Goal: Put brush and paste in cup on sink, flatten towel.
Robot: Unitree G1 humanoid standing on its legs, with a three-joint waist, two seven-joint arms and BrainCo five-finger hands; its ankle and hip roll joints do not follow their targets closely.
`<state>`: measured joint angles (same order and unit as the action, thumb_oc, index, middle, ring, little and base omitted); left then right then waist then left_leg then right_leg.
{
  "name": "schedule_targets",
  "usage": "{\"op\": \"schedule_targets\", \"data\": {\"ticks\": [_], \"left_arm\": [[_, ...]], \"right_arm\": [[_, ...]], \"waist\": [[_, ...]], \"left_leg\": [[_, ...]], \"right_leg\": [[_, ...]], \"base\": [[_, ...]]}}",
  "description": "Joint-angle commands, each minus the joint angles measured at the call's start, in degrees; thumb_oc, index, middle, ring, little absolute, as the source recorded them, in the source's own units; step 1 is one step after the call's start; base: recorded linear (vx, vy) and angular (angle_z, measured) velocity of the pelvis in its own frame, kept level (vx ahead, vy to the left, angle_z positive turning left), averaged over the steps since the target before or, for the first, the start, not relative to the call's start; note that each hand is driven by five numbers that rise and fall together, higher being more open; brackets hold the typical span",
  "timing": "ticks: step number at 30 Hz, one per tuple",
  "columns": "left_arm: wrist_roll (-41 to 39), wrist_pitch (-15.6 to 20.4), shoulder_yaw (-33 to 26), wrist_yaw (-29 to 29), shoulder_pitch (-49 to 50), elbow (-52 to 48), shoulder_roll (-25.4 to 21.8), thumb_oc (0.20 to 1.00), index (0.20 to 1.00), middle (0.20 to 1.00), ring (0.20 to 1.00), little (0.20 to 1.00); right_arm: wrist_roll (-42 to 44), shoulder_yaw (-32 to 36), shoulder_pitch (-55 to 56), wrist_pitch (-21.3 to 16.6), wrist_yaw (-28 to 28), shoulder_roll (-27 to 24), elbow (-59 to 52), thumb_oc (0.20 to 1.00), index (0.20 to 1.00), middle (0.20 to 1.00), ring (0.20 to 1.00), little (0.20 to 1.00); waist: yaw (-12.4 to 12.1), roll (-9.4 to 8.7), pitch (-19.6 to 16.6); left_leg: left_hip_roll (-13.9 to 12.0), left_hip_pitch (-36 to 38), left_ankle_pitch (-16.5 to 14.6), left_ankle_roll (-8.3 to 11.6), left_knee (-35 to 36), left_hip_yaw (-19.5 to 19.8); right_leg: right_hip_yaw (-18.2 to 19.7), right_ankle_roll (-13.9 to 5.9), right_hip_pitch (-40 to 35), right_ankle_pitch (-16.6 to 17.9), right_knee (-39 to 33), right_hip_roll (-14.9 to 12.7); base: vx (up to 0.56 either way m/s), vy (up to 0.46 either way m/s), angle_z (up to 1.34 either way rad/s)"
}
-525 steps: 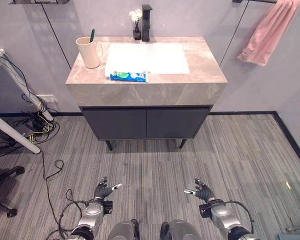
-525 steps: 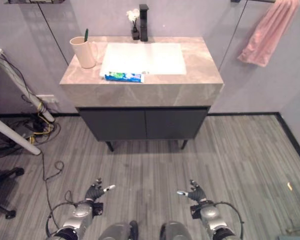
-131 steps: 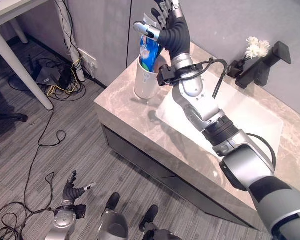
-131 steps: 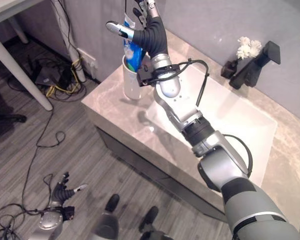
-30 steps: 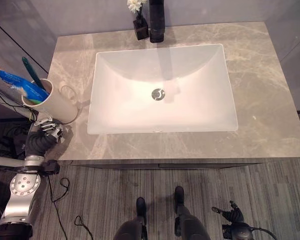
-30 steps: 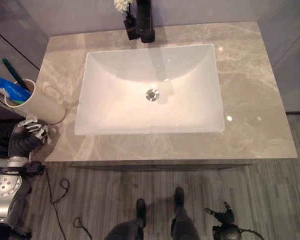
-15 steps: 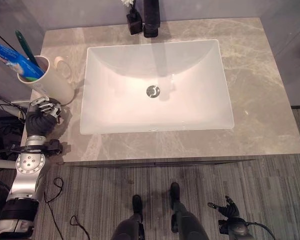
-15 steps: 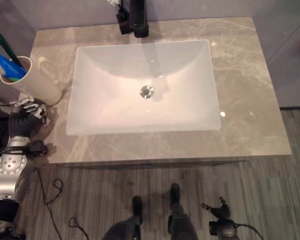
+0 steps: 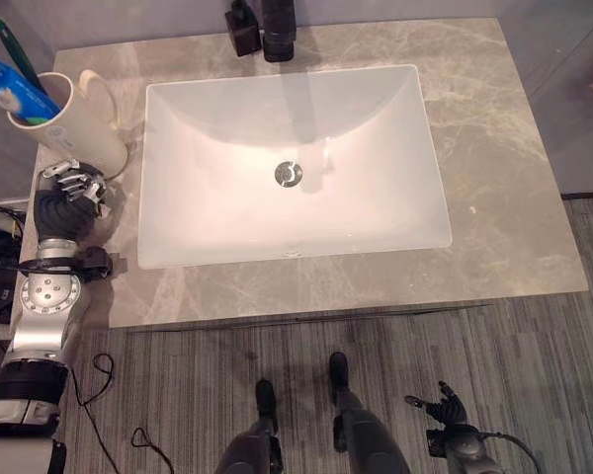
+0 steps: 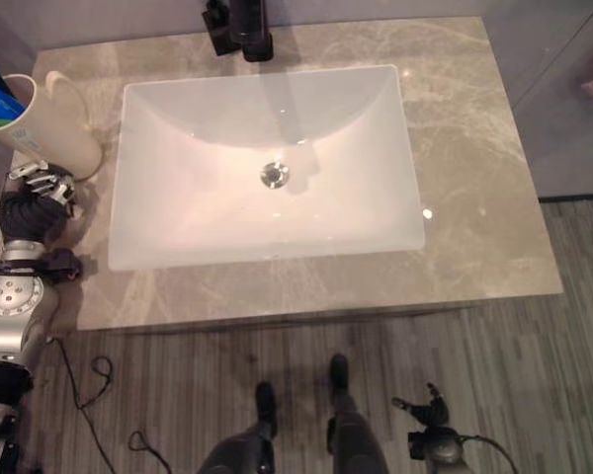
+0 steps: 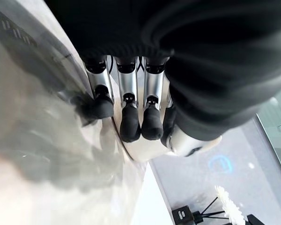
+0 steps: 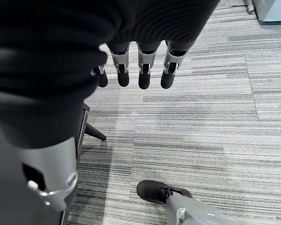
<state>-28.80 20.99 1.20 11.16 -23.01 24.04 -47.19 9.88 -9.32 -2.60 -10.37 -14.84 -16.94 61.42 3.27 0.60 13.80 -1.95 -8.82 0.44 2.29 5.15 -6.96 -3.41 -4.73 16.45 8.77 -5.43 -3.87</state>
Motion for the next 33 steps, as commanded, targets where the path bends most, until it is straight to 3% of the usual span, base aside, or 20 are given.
{"op": "schedule_targets", "data": {"ticks": [1,23,33], "left_arm": [[-0.2,0.9,2.5,1.8,-6.1,4.4,-4.1,0.2,0.2,0.2,0.2,0.2],[-1.3,-1.4,18.8,4.3,-36.3,27.4,-9.2,0.2,0.2,0.2,0.2,0.2],[-0.5,-2.2,23.2,4.7,-44.3,33.8,-9.8,0.2,0.2,0.2,0.2,0.2]], "right_arm": [[0.9,-1.3,-2.4,-1.1,-0.5,-0.3,-0.5,1.0,1.0,1.0,1.0,1.0],[2.1,-6.8,-5.7,-2.1,-0.8,-0.7,-2.5,1.0,1.0,1.0,1.0,1.0],[2.3,-8.6,-6.2,-2.6,-0.3,-1.2,-3.6,1.0,1.0,1.0,1.0,1.0]], "waist": [[1.1,0.98,1.2],[3.5,0.1,2.8],[3.7,-0.27,2.1]], "left_leg": [[-1.3,0.9,1.0,2.12,-0.2,3.4],[-1.6,-5.4,3.2,3.22,-0.2,4.8],[-1.6,-8.9,4.0,3.58,-0.2,4.7]], "right_leg": [[1.1,-4.57,-5.4,-3.3,1.2,-2.8],[-0.1,-5.26,-1.0,-1.1,0.7,-2.9],[0.3,-5.78,2.3,0.1,0.4,-2.9]], "base": [[0.0,0.0,0.0],[0.0,-0.001,0.01],[0.0,0.0,0.0]]}}
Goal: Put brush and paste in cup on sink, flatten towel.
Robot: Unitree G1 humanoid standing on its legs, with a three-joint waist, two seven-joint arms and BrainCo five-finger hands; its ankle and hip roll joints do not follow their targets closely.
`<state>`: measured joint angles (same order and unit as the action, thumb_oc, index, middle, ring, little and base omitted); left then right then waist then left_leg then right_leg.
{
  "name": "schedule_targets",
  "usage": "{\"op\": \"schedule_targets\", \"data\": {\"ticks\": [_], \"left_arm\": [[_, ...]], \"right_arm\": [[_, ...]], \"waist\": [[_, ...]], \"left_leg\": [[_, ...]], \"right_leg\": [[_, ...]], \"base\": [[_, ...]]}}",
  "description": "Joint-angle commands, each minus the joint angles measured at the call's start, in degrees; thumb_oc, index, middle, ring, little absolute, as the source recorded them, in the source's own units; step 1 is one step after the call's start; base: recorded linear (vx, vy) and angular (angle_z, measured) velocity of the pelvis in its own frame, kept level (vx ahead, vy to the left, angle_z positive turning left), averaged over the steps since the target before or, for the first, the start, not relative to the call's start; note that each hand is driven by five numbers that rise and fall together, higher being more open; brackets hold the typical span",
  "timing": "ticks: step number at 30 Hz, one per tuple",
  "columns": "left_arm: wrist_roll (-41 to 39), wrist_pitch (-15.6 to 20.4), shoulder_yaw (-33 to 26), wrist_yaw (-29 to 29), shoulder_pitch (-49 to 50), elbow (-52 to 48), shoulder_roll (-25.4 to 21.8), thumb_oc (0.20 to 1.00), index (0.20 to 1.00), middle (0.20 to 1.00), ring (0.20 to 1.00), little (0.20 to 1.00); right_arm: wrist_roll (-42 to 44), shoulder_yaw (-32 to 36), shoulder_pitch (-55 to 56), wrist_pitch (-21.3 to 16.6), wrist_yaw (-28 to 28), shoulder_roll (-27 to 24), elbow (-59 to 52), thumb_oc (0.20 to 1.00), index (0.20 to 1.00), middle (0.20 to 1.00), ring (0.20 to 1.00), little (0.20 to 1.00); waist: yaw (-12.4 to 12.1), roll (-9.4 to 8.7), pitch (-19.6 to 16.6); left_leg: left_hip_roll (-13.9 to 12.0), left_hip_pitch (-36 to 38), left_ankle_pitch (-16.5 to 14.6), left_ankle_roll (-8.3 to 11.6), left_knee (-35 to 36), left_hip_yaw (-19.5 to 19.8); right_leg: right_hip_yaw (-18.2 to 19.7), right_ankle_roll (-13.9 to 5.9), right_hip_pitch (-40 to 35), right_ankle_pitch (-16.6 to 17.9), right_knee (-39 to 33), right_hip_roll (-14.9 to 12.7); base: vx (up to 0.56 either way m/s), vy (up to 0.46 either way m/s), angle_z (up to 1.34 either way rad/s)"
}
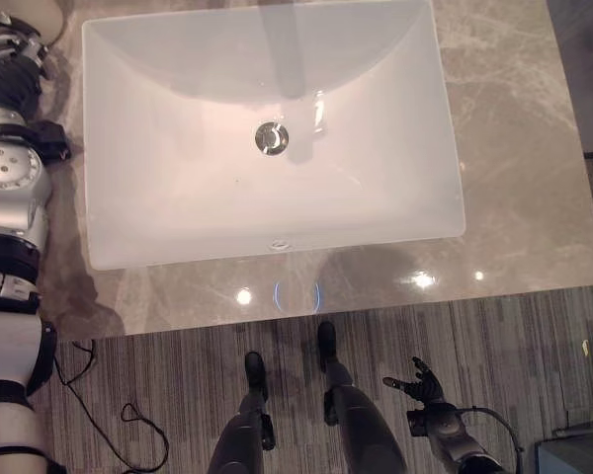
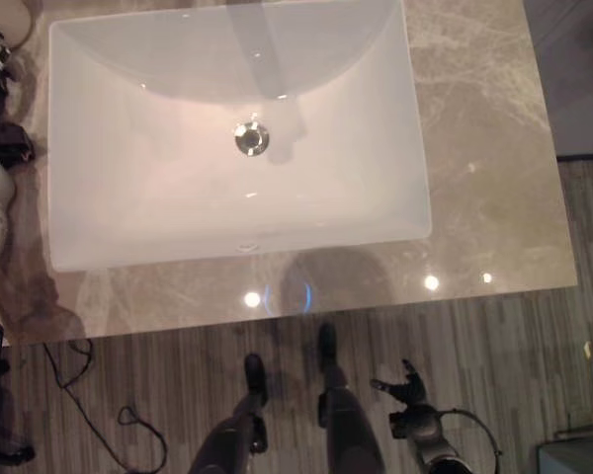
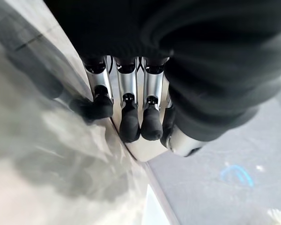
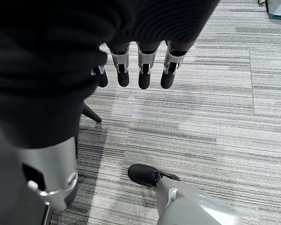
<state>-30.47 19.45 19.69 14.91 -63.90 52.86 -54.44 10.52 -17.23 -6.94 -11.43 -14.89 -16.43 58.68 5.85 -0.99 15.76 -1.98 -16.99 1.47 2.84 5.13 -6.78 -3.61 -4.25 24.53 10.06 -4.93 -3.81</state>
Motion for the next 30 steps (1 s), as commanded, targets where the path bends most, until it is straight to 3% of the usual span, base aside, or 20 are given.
{"op": "schedule_targets", "data": {"ticks": [1,8,15,21,24,25,27,28,30], "left_arm": [[1.2,-0.6,5.2,1.0,-4.2,5.3,-2.4,0.2,0.2,0.2,0.2,0.2],[1.0,1.1,3.5,2.3,-0.9,-1.7,-1.0,0.2,0.2,0.2,0.2,0.2],[1.9,3.8,-7.4,3.1,18.3,-19.3,4.3,0.2,0.2,0.2,0.2,0.2],[2.3,4.1,-10.9,0.9,27.7,-26.9,8.5,0.2,0.2,0.2,0.2,0.2],[2.8,3.4,-10.9,-1.1,31.0,-29.1,10.7,0.2,0.2,0.2,0.2,0.2],[3.3,3.0,-11.0,-1.8,32.6,-30.2,11.3,0.2,0.2,0.2,0.2,0.2],[3.9,2.5,-10.1,-2.2,33.1,-29.3,12.6,0.2,0.2,0.2,0.2,0.2],[4.8,2.3,-9.9,-2.3,33.5,-29.2,12.2,0.2,0.2,0.2,0.2,0.2],[5.6,2.2,-10.3,-2.2,34.2,-29.3,12.7,0.2,0.2,0.2,0.2,0.2]], "right_arm": [[1.7,-0.8,-1.9,-1.6,-0.3,-1.7,-1.1,1.0,1.0,1.0,1.0,1.0],[1.3,-1.1,-2.3,-1.5,-0.4,-1.7,-2.3,1.0,1.0,1.0,1.0,1.0],[-0.1,0.8,-0.9,-0.2,0.1,-1.5,-1.2,1.0,1.0,1.0,1.0,1.0],[-2.1,1.7,-0.2,0.8,1.2,-1.8,-0.7,1.0,1.0,1.0,1.0,1.0],[-3.1,1.3,-0.7,1.3,2.3,-2.0,-1.6,1.0,1.0,1.0,1.0,1.0],[-3.8,1.2,-0.5,1.6,3.1,-2.3,-2.8,1.0,1.0,1.0,1.0,1.0],[-4.2,0.6,-1.2,2.0,3.4,-2.2,-3.9,1.0,1.0,1.0,1.0,1.0],[-4.7,0.0,-1.5,2.1,3.8,-2.3,-5.6,1.0,1.0,1.0,1.0,1.0],[-5.1,-0.3,-1.8,2.2,4.1,-2.2,-6.4,1.0,1.0,1.0,1.0,1.0]], "waist": [[1.1,1.38,0.1],[0.2,2.09,0.1],[-1.5,1.77,-0.2],[-3.0,1.45,-1.8],[-3.5,1.81,-2.7],[-3.2,2.62,-3.0],[-2.8,3.87,-3.1],[-2.5,4.48,-2.8],[-2.6,4.95,-2.3]], "left_leg": [[-1.6,-1.1,3.1,3.0,-0.1,4.8],[-1.3,-0.9,2.8,2.89,-0.1,5.4],[-1.0,6.6,0.1,1.12,-0.1,5.1],[0.3,9.3,-2.7,-0.29,-3.4,6.0],[1.7,10.7,-4.7,-1.79,-5.5,7.4],[2.4,12.6,-5.3,-3.13,-5.2,8.1],[3.0,15.7,-5.4,-4.41,-4.1,8.5],[2.9,17.4,-5.4,-4.93,-3.2,8.4],[2.6,18.7,-5.3,-5.26,-2.9,8.2]], "right_leg": [[0.4,-6.28,-5.5,-1.2,-0.1,-3.0],[-0.4,-6.33,-6.1,-1.5,-0.1,-3.3],[-0.7,-5.84,-11.7,-4.8,3.1,-3.8],[-1.5,-6.19,-15.6,-6.5,5.9,-5.5],[-1.7,-7.11,-15.6,-6.2,12.0,-6.6],[-0.5,-7.85,-12.9,-3.2,20.5,-7.4],[0.4,-8.24,-10.6,1.9,28.3,-8.7],[0.4,-8.33,-9.2,3.2,31.5,-8.8],[-0.2,-8.28,-8.1,2.6,34.9,-8.8]], "base": [[0.02,0.009,0.03],[0.01,0.005,0.0],[0.06,0.062,-0.02],[0.04,0.096,0.13],[0.02,0.189,0.25],[0.01,0.342,0.3],[0.02,0.311,0.28],[0.0,0.244,0.14],[0.0,0.132,-0.02]]}}
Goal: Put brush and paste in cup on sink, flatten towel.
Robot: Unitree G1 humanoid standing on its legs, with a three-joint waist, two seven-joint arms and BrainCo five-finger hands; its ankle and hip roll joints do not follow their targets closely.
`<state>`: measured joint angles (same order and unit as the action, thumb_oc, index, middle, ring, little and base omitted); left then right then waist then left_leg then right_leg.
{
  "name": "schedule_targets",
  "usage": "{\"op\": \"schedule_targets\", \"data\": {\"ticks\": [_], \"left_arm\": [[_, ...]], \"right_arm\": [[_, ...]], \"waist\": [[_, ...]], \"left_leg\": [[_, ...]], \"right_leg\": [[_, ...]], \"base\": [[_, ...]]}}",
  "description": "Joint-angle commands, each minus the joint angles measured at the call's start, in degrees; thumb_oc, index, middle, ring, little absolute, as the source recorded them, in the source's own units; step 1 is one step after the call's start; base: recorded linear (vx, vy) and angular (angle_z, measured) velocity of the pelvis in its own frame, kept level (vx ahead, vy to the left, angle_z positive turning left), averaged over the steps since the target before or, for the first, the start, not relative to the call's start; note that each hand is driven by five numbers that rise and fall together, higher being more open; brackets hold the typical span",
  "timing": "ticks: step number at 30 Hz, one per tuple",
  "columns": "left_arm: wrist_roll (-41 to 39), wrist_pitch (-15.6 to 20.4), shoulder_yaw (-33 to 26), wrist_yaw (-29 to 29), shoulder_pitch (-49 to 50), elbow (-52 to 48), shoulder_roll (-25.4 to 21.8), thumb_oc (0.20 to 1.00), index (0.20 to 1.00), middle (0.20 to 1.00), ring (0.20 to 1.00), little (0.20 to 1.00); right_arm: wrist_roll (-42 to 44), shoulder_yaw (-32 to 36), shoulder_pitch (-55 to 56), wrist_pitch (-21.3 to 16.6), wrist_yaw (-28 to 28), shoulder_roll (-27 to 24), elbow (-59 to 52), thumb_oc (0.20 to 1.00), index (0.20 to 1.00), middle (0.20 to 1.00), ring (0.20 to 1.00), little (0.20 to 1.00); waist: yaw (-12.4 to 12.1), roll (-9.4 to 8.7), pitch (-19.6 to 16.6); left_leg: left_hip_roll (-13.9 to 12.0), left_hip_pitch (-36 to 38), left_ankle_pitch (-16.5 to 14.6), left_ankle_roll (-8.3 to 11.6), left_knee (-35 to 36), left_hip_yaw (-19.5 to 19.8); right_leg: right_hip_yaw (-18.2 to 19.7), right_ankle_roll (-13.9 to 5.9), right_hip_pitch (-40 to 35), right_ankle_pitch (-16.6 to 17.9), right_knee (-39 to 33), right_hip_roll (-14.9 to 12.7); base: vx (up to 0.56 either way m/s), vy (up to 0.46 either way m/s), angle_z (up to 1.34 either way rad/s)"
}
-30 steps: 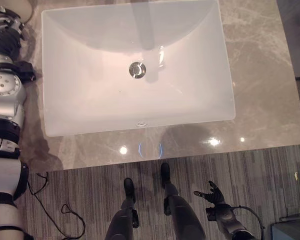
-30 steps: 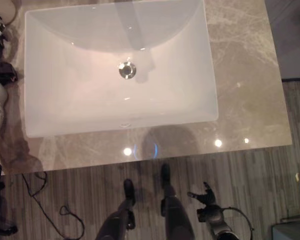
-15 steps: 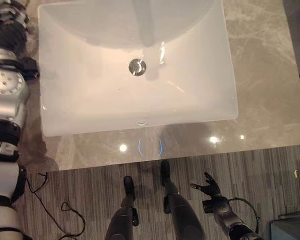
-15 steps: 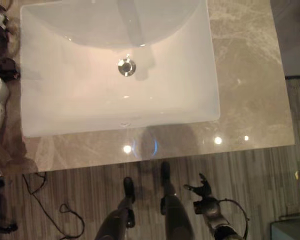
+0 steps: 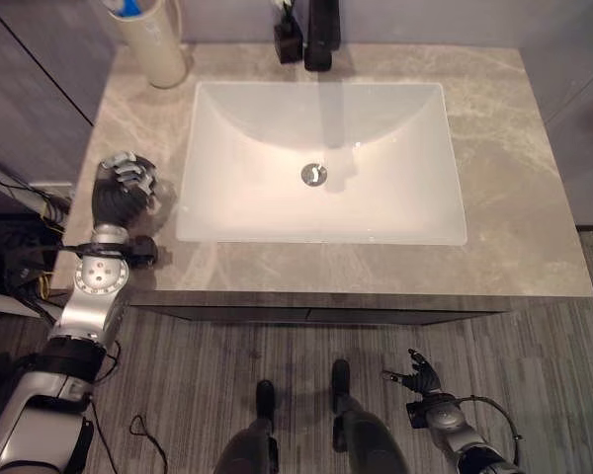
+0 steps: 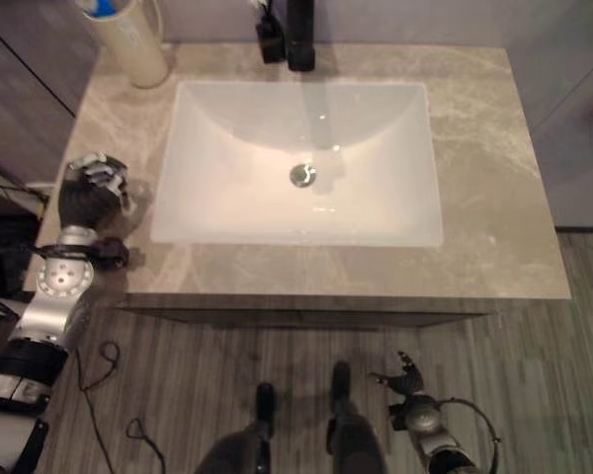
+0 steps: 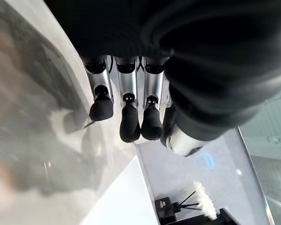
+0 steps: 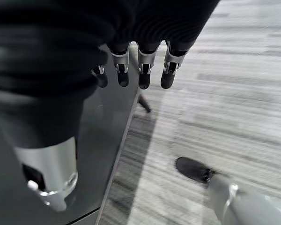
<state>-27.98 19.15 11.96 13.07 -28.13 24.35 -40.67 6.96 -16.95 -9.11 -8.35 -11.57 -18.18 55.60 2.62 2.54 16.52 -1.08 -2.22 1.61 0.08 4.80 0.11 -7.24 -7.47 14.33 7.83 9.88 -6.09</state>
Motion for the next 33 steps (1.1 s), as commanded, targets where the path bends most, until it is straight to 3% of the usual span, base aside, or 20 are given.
{"op": "schedule_targets", "data": {"ticks": [1,2,3,4,6,8,9,11,12,13,14,15,16,17,18,20,23,27,29,33], "left_arm": [[3.7,2.2,-2.8,-0.2,-0.9,-0.9,-0.2,0.2,0.2,0.2,0.2,0.2],[3.8,2.0,-2.6,-0.7,-0.6,-1.2,0.2,0.2,0.2,0.2,0.2,0.2],[3.8,2.0,-2.6,-0.7,-0.6,-1.2,0.2,0.2,0.2,0.2,0.2,0.2],[3.9,2.0,-1.9,-1.9,-0.2,0.1,0.2,0.2,0.2,0.2,0.2,0.2],[4.3,1.7,-2.6,-1.8,1.0,-0.3,-0.2,0.2,0.2,0.2,0.2,0.2],[4.5,1.3,-3.0,-2.1,1.8,-0.8,0.0,0.2,0.2,0.2,0.2,0.2],[3.9,1.4,-2.7,-3.3,2.7,-0.5,0.7,0.2,0.2,0.2,0.2,0.2],[3.9,1.3,-3.3,-3.9,3.9,-0.3,0.7,0.2,0.2,0.2,0.2,0.2],[3.0,1.4,-3.3,-4.1,4.0,-0.4,1.4,0.2,0.2,0.2,0.2,0.2],[2.5,1.6,-3.1,-4.1,3.5,-0.1,1.6,0.2,0.2,0.2,0.2,0.2],[2.5,1.6,-3.1,-4.1,3.4,0.0,1.6,0.2,0.2,0.2,0.2,0.2],[2.1,1.7,-2.9,-3.7,2.4,0.1,1.9,0.2,0.2,0.2,0.2,0.2],[1.9,1.7,-2.9,-3.3,1.8,0.6,2.2,0.2,0.2,0.2,0.2,0.2],[1.9,1.7,-2.9,-3.3,1.8,0.6,2.2,0.2,0.2,0.2,0.2,0.2],[1.9,1.6,-2.4,-3.3,0.8,1.9,2.3,0.2,0.2,0.2,0.2,0.2],[1.8,1.8,-3.1,-2.6,0.9,1.7,1.8,0.2,0.2,0.2,0.2,0.2],[2.2,2.0,-3.7,-1.4,0.6,3.3,1.1,0.2,0.2,0.2,0.2,0.2],[2.2,2.4,-3.9,-1.1,0.3,4.4,0.0,0.2,0.2,0.2,0.2,0.2],[2.3,2.5,-4.3,-1.0,1.1,4.0,-0.8,0.2,0.2,0.2,0.2,0.2],[2.5,2.4,-4.6,-1.2,2.1,2.8,-1.3,0.2,0.2,0.2,0.2,0.2]], "right_arm": [[-1.8,-0.8,0.4,-1.1,0.8,-0.5,-3.9,1.0,1.0,1.0,1.0,1.0],[-1.6,-1.2,0.6,-1.2,1.1,-0.6,-4.2,1.0,1.0,1.0,1.0,1.0],[-1.6,-1.2,0.6,-1.2,1.1,-0.6,-4.2,1.0,1.0,1.0,1.0,1.0],[-1.1,-2.2,0.5,-1.3,1.8,-0.4,-2.5,1.0,1.0,1.0,1.0,1.0],[-2.1,-3.0,0.2,-1.4,1.9,0.0,-1.2,1.0,1.0,1.0,1.0,1.0],[-2.7,-3.5,0.8,-1.1,2.0,0.5,-0.6,1.0,1.0,1.0,1.0,1.0],[-2.3,-3.4,1.0,-0.9,2.1,0.5,3.4,1.0,1.0,1.0,1.0,1.0],[-2.5,-3.2,1.7,-0.8,2.1,0.0,3.6,1.0,1.0,1.0,1.0,1.0],[-2.5,-2.5,2.6,-0.9,1.9,-1.0,3.5,1.0,1.0,1.0,1.0,1.0],[-2.7,-2.1,2.7,-0.8,1.3,-1.5,3.6,1.0,1.0,1.0,1.0,1.0],[-2.7,-2.0,2.6,-0.8,1.3,-1.5,3.6,1.0,1.0,1.0,1.0,1.0],[-2.4,-1.5,2.7,-0.7,0.9,-1.9,3.4,1.0,1.0,1.0,1.0,1.0],[-2.3,-1.3,2.9,-0.6,0.6,-1.9,3.5,1.0,1.0,1.0,1.0,1.0],[-2.3,-1.3,2.9,-0.6,0.6,-1.9,3.5,1.0,1.0,1.0,1.0,1.0],[-2.3,-1.1,3.0,-0.4,0.0,-2.3,4.1,1.0,1.0,1.0,1.0,1.0],[-2.2,-0.7,2.6,-0.5,-0.5,-2.6,3.6,1.0,1.0,1.0,1.0,1.0],[-2.3,-0.9,2.5,-0.7,-1.1,-2.5,3.7,1.0,1.0,1.0,1.0,1.0],[-1.8,-0.3,2.7,-1.0,-1.9,-2.3,4.2,1.0,1.0,1.0,1.0,1.0],[-1.4,0.4,2.9,-1.1,-1.9,-2.3,4.0,1.0,1.0,1.0,1.0,1.0],[-1.9,0.8,2.6,-0.7,-1.6,-2.4,3.9,1.0,1.0,1.0,1.0,1.0]], "waist": [[0.5,1.66,-3.2],[1.5,1.73,-3.4],[1.5,1.74,-3.4],[1.9,1.06,-4.7],[1.3,0.65,-5.7],[1.8,0.23,-6.5],[1.6,-0.66,-8.4],[1.6,-0.57,-9.0],[1.8,-0.89,-8.6],[2.0,-1.24,-7.9],[2.1,-1.16,-7.9],[2.3,-1.79,-7.1],[2.6,-2.05,-7.0],[2.6,-2.04,-7.0],[2.5,-2.55,-6.9],[1.9,-2.52,-6.9],[1.4,-1.32,-7.0],[0.8,-0.69,-7.1],[0.2,0.11,-7.9],[-0.9,-0.11,-8.6]], "left_leg": [[1.8,4.6,-5.8,-2.64,-2.8,1.5],[2.0,5.6,-6.0,-2.56,-2.6,2.2],[1.9,5.6,-6.0,-2.56,-2.6,2.2],[2.9,6.3,-6.1,-2.42,-2.6,2.5],[3.7,7.1,-6.5,-2.58,-2.1,2.4],[3.8,8.4,-7.4,-2.36,-2.3,2.9],[3.6,8.4,-9.8,-0.68,-7.4,2.5],[3.3,7.8,-9.9,0.47,-10.4,1.3],[2.7,4.4,-6.8,3.28,-18.1,-0.9],[2.2,1.3,-4.7,4.76,-23.7,-2.3],[2.1,0.9,-4.9,4.8,-24.2,-2.2],[0.4,-3.0,-2.5,5.91,-29.1,-5.0],[-2.0,-4.2,-2.5,5.61,-28.6,-7.7],[-2.0,-4.2,-2.5,5.61,-28.6,-7.7],[-4.5,-6.1,-4.4,4.75,-24.2,-10.4],[-4.9,-6.6,-3.8,4.44,-17.6,-8.8],[-9.7,-8.5,5.4,6.53,-5.8,-7.4],[-12.3,-9.6,8.7,7.79,0.2,-6.6],[-12.9,-9.1,9.9,8.42,0.2,-5.9],[-10.2,-8.0,7.9,7.33,-2.9,-3.4]], "right_leg": [[3.0,-5.05,2.5,3.9,21.0,-6.3],[4.9,-4.45,2.9,1.4,20.5,-3.2],[4.9,-4.44,2.9,1.4,20.5,-3.2],[4.9,-2.75,3.5,-3.9,13.8,1.9],[-1.7,-1.37,4.3,-3.6,9.4,0.5],[-3.0,-1.18,5.9,-3.2,8.2,1.2],[-1.8,0.34,-0.2,-6.2,2.2,2.7],[-2.4,1.18,-2.5,-6.8,0.3,3.3],[-3.0,2.17,-5.9,-6.9,-2.9,3.6],[-3.5,2.69,-7.1,-6.8,-4.0,3.3],[-3.6,2.73,-7.0,-6.8,-4.1,3.3],[-4.3,3.4,-8.5,-7.3,-5.5,2.6],[-4.6,3.38,-9.2,-7.4,-6.3,2.2],[-4.6,3.38,-9.2,-7.4,-6.3,2.2],[-4.7,2.78,-11.3,-8.0,-7.8,1.4],[-3.0,2.18,-12.1,-8.3,-8.2,1.3],[-1.3,1.77,-13.1,-9.5,-8.0,1.8],[0.2,0.98,-15.3,-10.8,-7.7,1.3],[2.2,0.11,-17.6,-12.1,-7.5,0.7],[4.5,-1.33,-19.9,-12.4,-6.9,-2.4]], "base": [[0.02,0.063,0.0],[0.02,0.065,0.25],[0.09,0.082,0.46],[0.13,0.054,0.55],[0.15,0.013,0.09],[0.22,-0.108,0.3],[0.33,-0.175,0.43],[0.22,-0.129,0.12],[0.1,-0.119,0.15],[0.09,-0.119,0.21],[0.04,-0.103,0.27],[0.06,-0.076,0.27],[0.06,-0.075,0.23],[0.14,-0.006,0.24],[0.17,0.038,0.24],[0.22,0.094,0.18],[0.19,0.135,-0.24],[0.21,0.136,-0.28],[0.39,0.336,-0.4],[0.23,0.31,-0.78]]}}
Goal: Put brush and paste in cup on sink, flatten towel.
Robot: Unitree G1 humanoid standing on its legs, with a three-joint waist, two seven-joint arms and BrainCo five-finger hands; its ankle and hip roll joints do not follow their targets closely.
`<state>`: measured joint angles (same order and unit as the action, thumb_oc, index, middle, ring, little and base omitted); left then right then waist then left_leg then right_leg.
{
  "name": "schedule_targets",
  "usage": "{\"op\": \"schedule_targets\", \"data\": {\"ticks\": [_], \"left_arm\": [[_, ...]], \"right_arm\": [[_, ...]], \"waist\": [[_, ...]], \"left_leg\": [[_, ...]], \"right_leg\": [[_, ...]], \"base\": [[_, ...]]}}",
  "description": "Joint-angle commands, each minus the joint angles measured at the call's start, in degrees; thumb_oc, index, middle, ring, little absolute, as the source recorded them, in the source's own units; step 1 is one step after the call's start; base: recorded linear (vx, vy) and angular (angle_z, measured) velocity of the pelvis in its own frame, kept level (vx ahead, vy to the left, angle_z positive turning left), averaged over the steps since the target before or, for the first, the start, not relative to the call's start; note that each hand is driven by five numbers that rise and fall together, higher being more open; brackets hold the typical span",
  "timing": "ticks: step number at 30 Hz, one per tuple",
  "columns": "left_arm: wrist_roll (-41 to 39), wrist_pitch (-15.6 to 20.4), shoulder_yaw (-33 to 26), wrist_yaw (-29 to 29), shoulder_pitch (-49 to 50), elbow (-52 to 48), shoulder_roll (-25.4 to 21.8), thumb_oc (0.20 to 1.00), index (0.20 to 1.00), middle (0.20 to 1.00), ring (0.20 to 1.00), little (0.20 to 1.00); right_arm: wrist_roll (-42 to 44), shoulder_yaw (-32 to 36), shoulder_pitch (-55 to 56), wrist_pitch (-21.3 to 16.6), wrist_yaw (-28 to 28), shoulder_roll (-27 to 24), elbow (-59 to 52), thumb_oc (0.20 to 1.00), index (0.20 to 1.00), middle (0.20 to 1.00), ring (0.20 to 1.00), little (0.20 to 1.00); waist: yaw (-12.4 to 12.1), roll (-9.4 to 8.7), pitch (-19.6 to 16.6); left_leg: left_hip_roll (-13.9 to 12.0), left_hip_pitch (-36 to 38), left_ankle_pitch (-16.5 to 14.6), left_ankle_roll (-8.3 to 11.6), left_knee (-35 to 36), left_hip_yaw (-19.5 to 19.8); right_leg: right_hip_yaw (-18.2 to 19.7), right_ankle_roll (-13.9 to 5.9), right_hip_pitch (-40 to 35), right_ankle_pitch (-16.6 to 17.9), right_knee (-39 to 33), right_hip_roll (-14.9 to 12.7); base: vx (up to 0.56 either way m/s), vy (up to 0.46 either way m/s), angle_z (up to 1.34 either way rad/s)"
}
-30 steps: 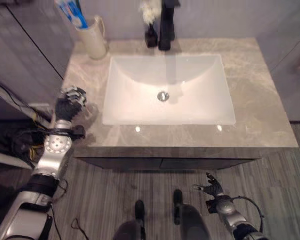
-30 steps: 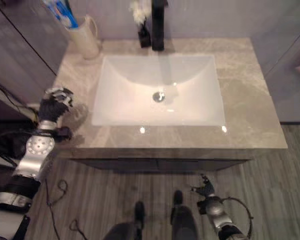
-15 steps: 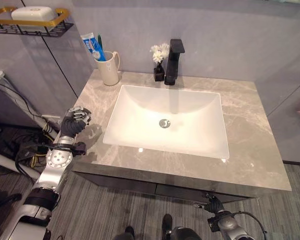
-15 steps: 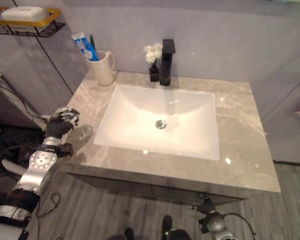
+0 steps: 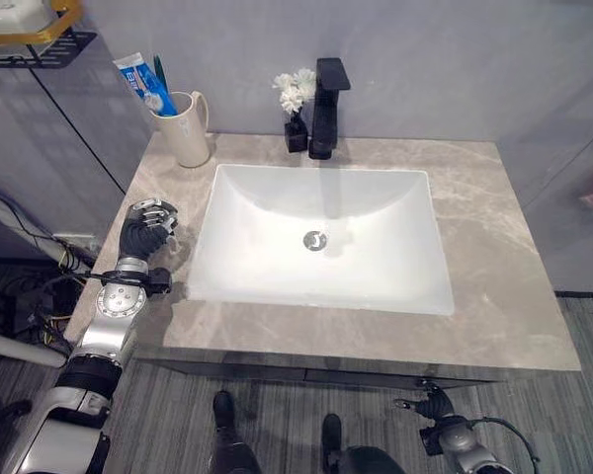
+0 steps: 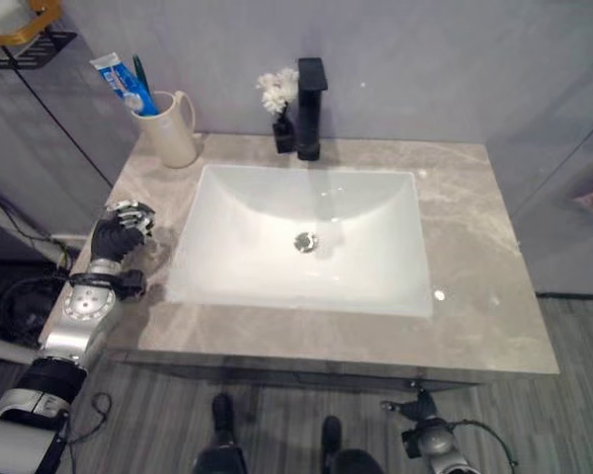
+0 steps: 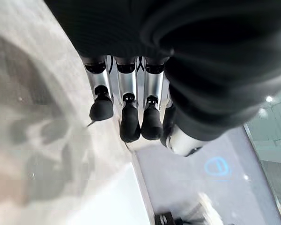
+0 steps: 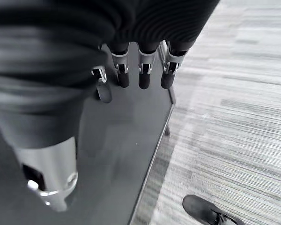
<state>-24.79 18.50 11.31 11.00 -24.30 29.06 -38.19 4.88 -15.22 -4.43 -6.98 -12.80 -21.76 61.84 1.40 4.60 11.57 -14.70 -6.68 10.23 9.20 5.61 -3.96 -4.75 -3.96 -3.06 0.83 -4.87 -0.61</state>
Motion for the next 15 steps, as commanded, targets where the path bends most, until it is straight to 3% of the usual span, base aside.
{"op": "schedule_targets", "data": {"ticks": [1,3,4,5,7,8,9,11,12,14,15], "left_arm": [[-0.3,2.9,-3.4,0.4,-1.9,-2.2,-4.2,0.2,0.2,0.2,0.2,0.2],[0.0,2.8,-3.0,-0.1,-2.0,-2.7,-4.7,0.2,0.2,0.2,0.2,0.2],[0.0,2.8,-3.0,-0.1,-2.0,-2.7,-4.7,0.2,0.2,0.2,0.2,0.2],[0.0,2.7,-2.7,-0.1,-2.0,-3.3,-4.9,0.2,0.2,0.2,0.2,0.2],[0.1,2.4,-2.4,-0.4,-2.1,-3.5,-5.0,0.2,0.2,0.2,0.2,0.2],[0.6,1.9,-2.4,-0.7,-2.3,-3.4,-5.6,0.2,0.2,0.2,0.2,0.2],[1.1,1.6,-2.6,-0.9,-1.9,-3.3,-5.9,0.2,0.2,0.2,0.2,0.2],[0.7,1.4,-2.4,-1.5,-2.4,-1.9,-5.5,0.2,0.2,0.2,0.2,0.2],[1.1,1.3,-2.4,-1.4,-3.0,-1.1,-5.4,0.2,0.2,0.2,0.2,0.2],[1.7,1.2,-2.1,-1.0,-3.7,-0.5,-5.7,0.2,0.2,0.2,0.2,0.2],[1.7,1.2,-2.2,-1.2,-3.8,-0.5,-5.6,0.2,0.2,0.2,0.2,0.2]], "right_arm": [[-0.2,-0.2,-2.1,-1.6,0.2,1.1,-2.2,1.0,1.0,1.0,1.0,1.0],[-0.8,0.2,-2.1,-1.2,0.5,1.2,-2.8,1.0,1.0,1.0,1.0,1.0],[-0.8,0.2,-2.1,-1.2,0.5,1.2,-2.8,1.0,1.0,1.0,1.0,1.0],[-1.0,0.1,-2.2,-1.0,0.7,1.1,-3.7,1.0,1.0,1.0,1.0,1.0],[-1.8,-0.4,-2.6,-0.9,1.1,0.9,-5.8,1.0,1.0,1.0,1.0,1.0],[-2.2,-1.2,-3.1,-1.0,1.6,0.8,-8.1,1.0,1.0,1.0,1.0,1.0],[-2.3,-1.5,-2.8,-1.4,1.8,1.0,-9.3,1.0,1.0,1.0,1.0,1.0],[-1.2,-2.3,-2.3,-2.0,2.5,1.3,-10.2,1.0,1.0,1.0,1.0,1.0],[-0.7,-2.4,-2.6,-2.2,2.7,1.5,-10.5,1.0,1.0,1.0,1.0,1.0],[-1.2,-3.0,-3.1,-2.5,2.6,1.9,-10.0,1.0,1.0,1.0,1.0,1.0],[-1.3,-3.2,-3.3,-2.5,2.6,2.1,-9.6,1.0,1.0,1.0,1.0,1.0]], "waist": [[0.5,-2.82,-4.2],[0.3,-3.57,-4.7],[0.3,-3.58,-4.7],[0.3,-3.7,-4.8],[0.4,-3.3,-4.4],[0.7,-2.73,-3.2],[1.0,-2.45,-2.9],[3.1,-2.14,-2.2],[3.2,-2.12,-2.0],[3.3,-2.73,-2.0],[3.8,-2.92,-1.7]], "left_leg": [[5.5,-4.8,-3.3,-3.08,-8.6,-0.5],[7.4,-5.1,-6.1,-4.8,-11.4,-2.0],[7.4,-5.1,-6.2,-4.81,-11.4,-2.0],[8.5,-4.9,-7.2,-5.81,-12.1,-2.6],[10.3,-3.4,-8.5,-7.58,-11.6,-3.2],[11.2,-1.2,-9.1,-8.88,-10.4,-4.1],[11.6,-0.4,-9.7,-9.27,-9.8,-4.3],[12.6,2.2,-9.7,-9.6,-7.9,-3.4],[12.9,3.0,-9.6,-9.71,-6.8,-3.9],[13.7,5.0,-10.5,-9.44,-5.0,-4.9],[13.8,5.6,-10.9,-9.33,-5.1,-4.3]], "right_leg": [[2.5,-6.05,-2.8,-3.7,9.0,-10.9],[3.4,-7.12,-1.3,-1.1,11.5,-13.6],[3.4,-7.12,-1.3,-1.1,11.6,-13.6],[3.9,-7.27,0.1,1.3,14.2,-14.8],[4.4,-6.37,3.9,5.8,20.8,-16.4],[2.1,-5.4,7.0,8.0,26.0,-16.5],[1.1,-5.36,8.0,7.3,27.9,-15.4],[4.0,-4.45,12.5,2.2,29.6,-8.2],[2.1,-4.1,14.2,1.2,27.9,-7.2],[-3.4,-4.0,15.4,1.4,19.8,-8.6],[-3.6,-4.3,15.0,2.1,16.6,-8.3]], "base": [[0.25,0.491,-0.09],[0.15,0.359,0.09],[0.09,0.27,-0.1],[0.08,0.266,-0.13],[0.11,0.461,-0.14],[0.11,0.513,-0.25],[0.11,0.464,-0.35],[0.12,0.281,-0.19],[0.13,0.222,-0.18],[0.13,0.098,-0.2],[0.14,-0.011,-0.08]]}}
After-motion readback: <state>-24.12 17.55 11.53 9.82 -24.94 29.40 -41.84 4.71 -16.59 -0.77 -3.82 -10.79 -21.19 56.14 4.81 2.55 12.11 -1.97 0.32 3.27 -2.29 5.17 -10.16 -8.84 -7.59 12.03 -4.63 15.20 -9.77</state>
